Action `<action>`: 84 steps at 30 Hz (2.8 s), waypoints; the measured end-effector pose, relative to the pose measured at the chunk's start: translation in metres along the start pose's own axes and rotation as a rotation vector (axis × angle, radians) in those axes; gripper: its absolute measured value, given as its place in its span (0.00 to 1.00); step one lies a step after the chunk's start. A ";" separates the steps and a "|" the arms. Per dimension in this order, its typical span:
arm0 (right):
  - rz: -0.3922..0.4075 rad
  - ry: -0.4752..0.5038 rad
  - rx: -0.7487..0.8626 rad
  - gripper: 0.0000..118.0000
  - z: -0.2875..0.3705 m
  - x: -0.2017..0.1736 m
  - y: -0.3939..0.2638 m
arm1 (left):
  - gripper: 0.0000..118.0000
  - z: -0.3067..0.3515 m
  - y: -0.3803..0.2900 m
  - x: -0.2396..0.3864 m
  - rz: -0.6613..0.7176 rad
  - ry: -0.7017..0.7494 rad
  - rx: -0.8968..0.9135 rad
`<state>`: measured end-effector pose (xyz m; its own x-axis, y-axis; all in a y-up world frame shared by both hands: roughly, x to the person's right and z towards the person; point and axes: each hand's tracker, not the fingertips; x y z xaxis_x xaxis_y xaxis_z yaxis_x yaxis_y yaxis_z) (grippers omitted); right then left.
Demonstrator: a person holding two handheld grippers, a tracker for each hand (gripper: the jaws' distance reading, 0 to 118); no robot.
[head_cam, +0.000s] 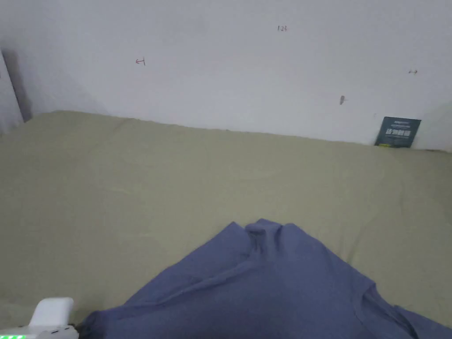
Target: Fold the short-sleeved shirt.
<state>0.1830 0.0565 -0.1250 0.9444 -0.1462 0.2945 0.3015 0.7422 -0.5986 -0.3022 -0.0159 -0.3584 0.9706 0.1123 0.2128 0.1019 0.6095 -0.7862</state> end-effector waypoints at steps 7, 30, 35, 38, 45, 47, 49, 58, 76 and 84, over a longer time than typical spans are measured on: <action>0.078 0.015 -0.021 0.00 -0.071 0.003 0.073 | 0.01 0.008 0.001 0.010 0.001 0.014 -0.004; 0.375 -0.018 -0.437 0.74 -0.353 0.002 0.209 | 0.01 -0.001 0.016 0.002 0.026 -0.020 -0.066; 0.448 0.013 -0.355 0.02 -0.302 -0.013 0.218 | 0.01 0.001 0.021 0.014 0.028 -0.013 -0.079; 0.441 0.022 -0.284 0.02 -0.269 -0.011 0.228 | 0.01 0.004 0.024 0.017 0.027 -0.004 -0.081; 0.437 0.038 -0.052 0.02 -0.122 0.000 0.263 | 0.01 0.035 0.048 0.030 0.034 0.009 0.005; 0.422 0.048 0.014 0.01 -0.082 0.005 0.275 | 0.01 0.049 0.062 0.036 0.042 -0.008 0.051; 0.403 0.040 0.083 0.02 -0.040 0.013 0.289 | 0.01 0.065 0.080 0.046 0.013 -0.008 0.100; 0.291 -0.031 0.318 0.02 0.123 0.051 0.308 | 0.01 0.175 0.176 0.091 -0.013 -0.033 0.381; 0.109 -0.018 0.438 0.01 0.173 0.068 0.326 | 0.01 0.325 0.260 0.116 -0.080 0.051 0.555; 0.126 -0.039 0.432 0.02 0.155 0.059 0.357 | 0.01 0.300 0.279 0.117 -0.069 0.078 0.523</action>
<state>0.3263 0.4141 -0.2052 0.9620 -0.0190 0.2724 0.0947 0.9588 -0.2678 -0.2257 0.4028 -0.3782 0.9808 0.0110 0.1946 0.0637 0.9255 -0.3734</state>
